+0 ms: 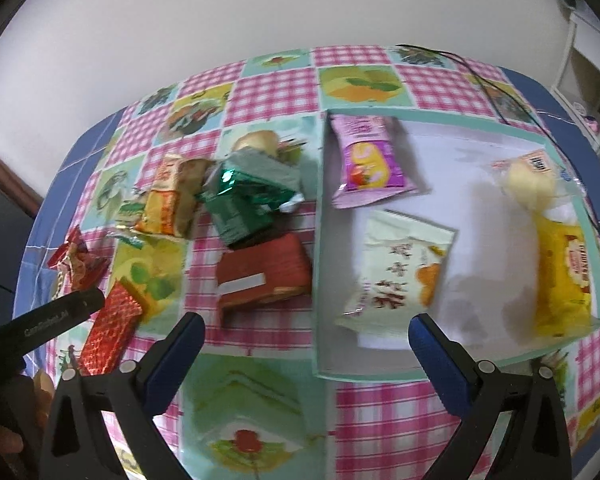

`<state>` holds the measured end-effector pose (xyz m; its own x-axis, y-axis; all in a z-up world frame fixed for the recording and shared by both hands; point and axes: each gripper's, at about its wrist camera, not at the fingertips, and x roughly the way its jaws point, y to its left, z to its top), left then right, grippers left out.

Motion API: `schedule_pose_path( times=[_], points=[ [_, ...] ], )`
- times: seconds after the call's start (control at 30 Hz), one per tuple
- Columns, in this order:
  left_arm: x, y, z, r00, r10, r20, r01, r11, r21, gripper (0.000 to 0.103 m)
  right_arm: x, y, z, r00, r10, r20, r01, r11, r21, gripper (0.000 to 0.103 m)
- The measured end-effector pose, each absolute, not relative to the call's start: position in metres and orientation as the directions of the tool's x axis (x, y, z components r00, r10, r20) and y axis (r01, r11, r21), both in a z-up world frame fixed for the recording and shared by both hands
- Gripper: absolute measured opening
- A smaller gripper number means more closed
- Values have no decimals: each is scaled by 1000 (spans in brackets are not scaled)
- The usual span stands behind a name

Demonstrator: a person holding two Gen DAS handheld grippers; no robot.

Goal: Organize snacks
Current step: 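Move both tools back toward the remaining snack pile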

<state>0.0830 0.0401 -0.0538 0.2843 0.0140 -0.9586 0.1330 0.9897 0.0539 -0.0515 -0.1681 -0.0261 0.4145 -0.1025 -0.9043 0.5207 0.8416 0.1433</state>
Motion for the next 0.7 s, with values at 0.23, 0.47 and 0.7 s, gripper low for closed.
schedule_pose_path(
  times=[0.23,0.47,0.7],
  points=[
    [90,52,-69,241,13,-970,135,990,47,96,-41,-158,-31,417,-81,-905,499,853,154,103],
    [93,54,-80,210,4,-978,142,989,34,96,-32,-160,-31,446,-71,-892,477,862,170,103],
    [94,51,-89,201,7,-980,146,989,37,96,-18,-165,-35,452,-67,-890,450,878,162,103]
  ],
)
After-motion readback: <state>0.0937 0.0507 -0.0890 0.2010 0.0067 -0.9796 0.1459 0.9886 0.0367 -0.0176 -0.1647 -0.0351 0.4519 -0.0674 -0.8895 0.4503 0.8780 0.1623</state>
